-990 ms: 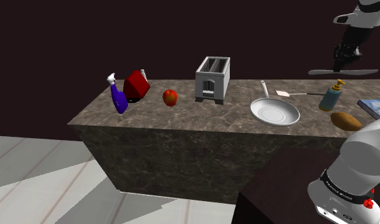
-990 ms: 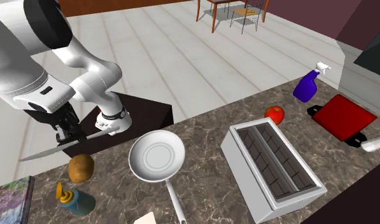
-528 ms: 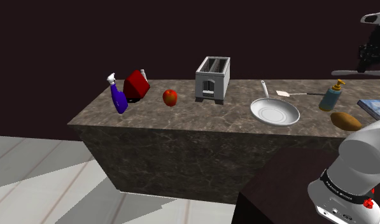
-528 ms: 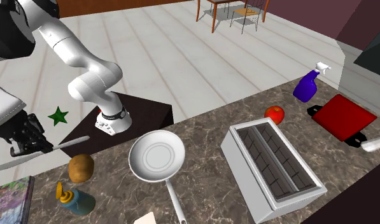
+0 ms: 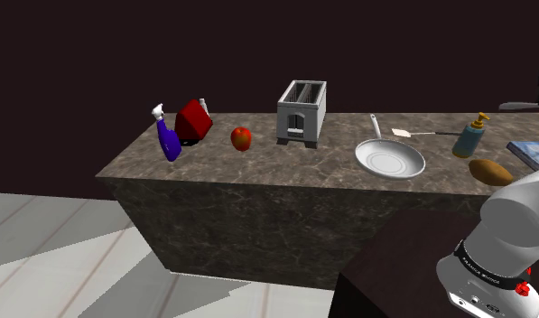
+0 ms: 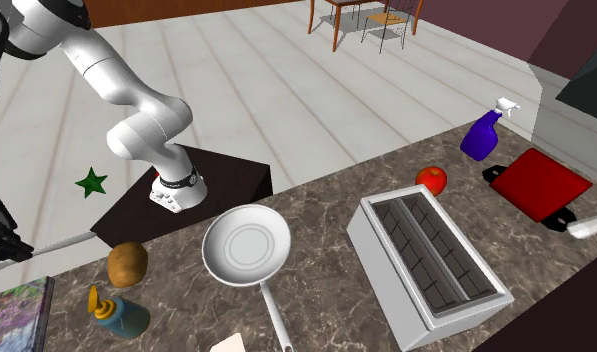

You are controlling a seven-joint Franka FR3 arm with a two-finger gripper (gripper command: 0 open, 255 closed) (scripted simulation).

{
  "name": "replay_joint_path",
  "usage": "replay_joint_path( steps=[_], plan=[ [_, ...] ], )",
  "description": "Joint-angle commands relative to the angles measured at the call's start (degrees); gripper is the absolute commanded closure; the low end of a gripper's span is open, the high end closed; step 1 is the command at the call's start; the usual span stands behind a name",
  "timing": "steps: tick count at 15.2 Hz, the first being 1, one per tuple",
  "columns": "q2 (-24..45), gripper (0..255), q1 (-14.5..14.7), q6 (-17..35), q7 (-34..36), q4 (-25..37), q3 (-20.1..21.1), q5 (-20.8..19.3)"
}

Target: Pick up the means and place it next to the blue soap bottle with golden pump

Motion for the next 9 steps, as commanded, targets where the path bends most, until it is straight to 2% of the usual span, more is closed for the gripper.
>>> replay_joint_path(
  steps=[1,9],
  plan=[
    [-0.08,255,-0.12,1.26,-0.16,-1.19,-0.68,-0.45],
    [-0.17,255,-0.42,7.03,0.21,-6.75,-3.15,-2.10]
  ],
)
